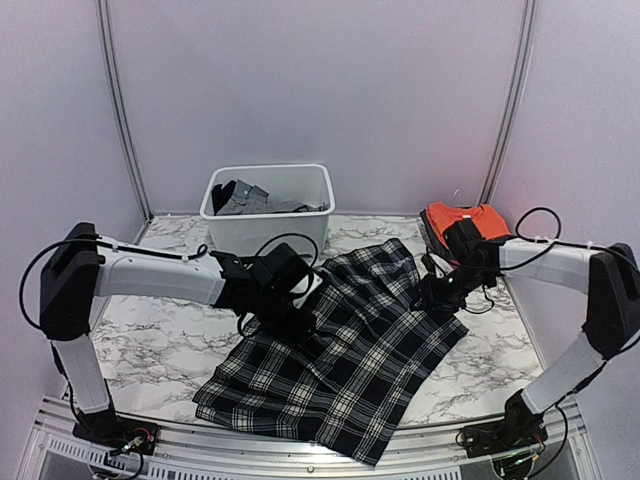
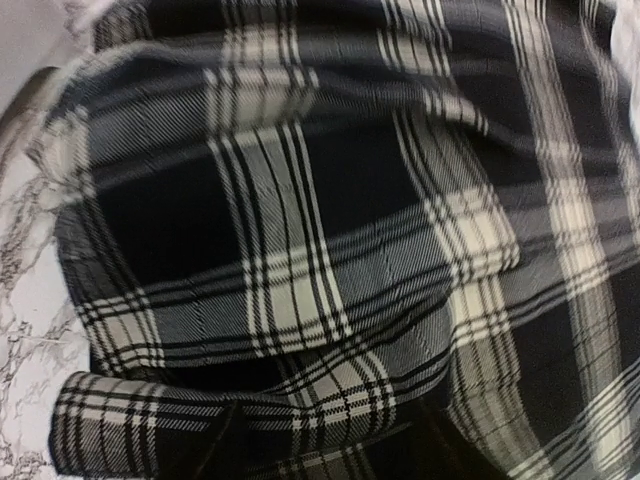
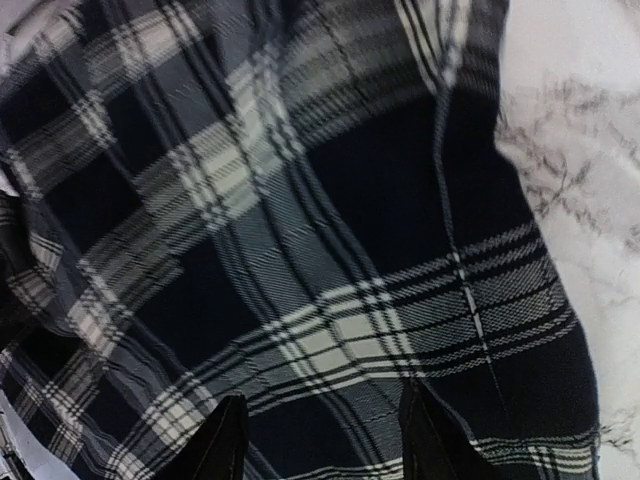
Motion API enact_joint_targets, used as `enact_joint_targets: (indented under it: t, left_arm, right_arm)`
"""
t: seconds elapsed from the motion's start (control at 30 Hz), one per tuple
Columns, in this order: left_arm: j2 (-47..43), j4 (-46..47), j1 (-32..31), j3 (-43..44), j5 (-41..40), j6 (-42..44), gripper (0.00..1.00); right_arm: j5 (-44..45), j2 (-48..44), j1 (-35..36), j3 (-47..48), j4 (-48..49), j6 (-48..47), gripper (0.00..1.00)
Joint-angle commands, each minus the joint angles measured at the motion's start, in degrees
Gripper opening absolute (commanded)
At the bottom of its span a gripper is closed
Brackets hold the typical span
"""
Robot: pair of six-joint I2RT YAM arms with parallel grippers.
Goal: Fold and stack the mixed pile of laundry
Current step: Rotate the flattened skirt at the center of the board, then pick up the flattened skirt from the center of the board.
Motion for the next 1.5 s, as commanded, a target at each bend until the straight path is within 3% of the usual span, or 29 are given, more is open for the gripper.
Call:
enact_joint_targets:
  t: [0.0,0.23,0.4,0.5,0.6,0.7,0.8,1.0,1.23,1.47]
  left_arm:
    - [1.7,-7.0,-0.5,-3.4,4.0,1.0,0.50]
    - [-4.4,-6.6,-9.3,-16.7,7.2,-4.3,0.34]
    - [-10.9,-2.2,-15.9,-24.3,11.0,-14.1,0.33]
    - [-15.9,0.3,-13.8,-29.4,7.0,-19.5,0.41]
    - [-17.0,1.2,-6.4,-30.5,5.6,-21.3,0.43]
    - [-15.3,2.2,-1.6,-27.4,4.9,-18.9,0.52]
    - [-13.2,0.2,-1.2,-20.4,5.3,-14.9,0.61]
    - [-23.3,-2.0,-5.2,-17.9,1.0,-7.0,0.79]
    - [-28.0,-5.5,-25.1,-21.0,-2.1,-4.8,0.77]
    - [-21.9,-5.4,-35.5,-25.6,-4.8,-12.3,0.86]
  right_arm:
    - [0.1,6.3,0.1,-3.2,3.0,0.0,0.47]
    - [4.5,21.8,6.1,5.2,3.0,-4.5,0.46]
    - [6.3,33.0,14.2,17.6,0.7,-7.1,0.46]
    - [7.4,37.8,15.7,25.1,0.4,-8.2,0.47]
    - [8.6,42.3,15.4,34.1,-1.5,-9.5,0.47]
    - [9.0,44.3,14.2,41.1,-2.9,-10.3,0.47]
    - [7.9,41.6,13.2,43.2,-4.3,-10.7,0.51]
    - [0.3,20.1,13.4,28.8,-2.0,-7.8,0.56]
    - [-10.0,-0.4,22.7,6.0,4.6,2.8,0.53]
    - [-0.8,-13.0,36.4,-9.5,7.0,2.7,0.62]
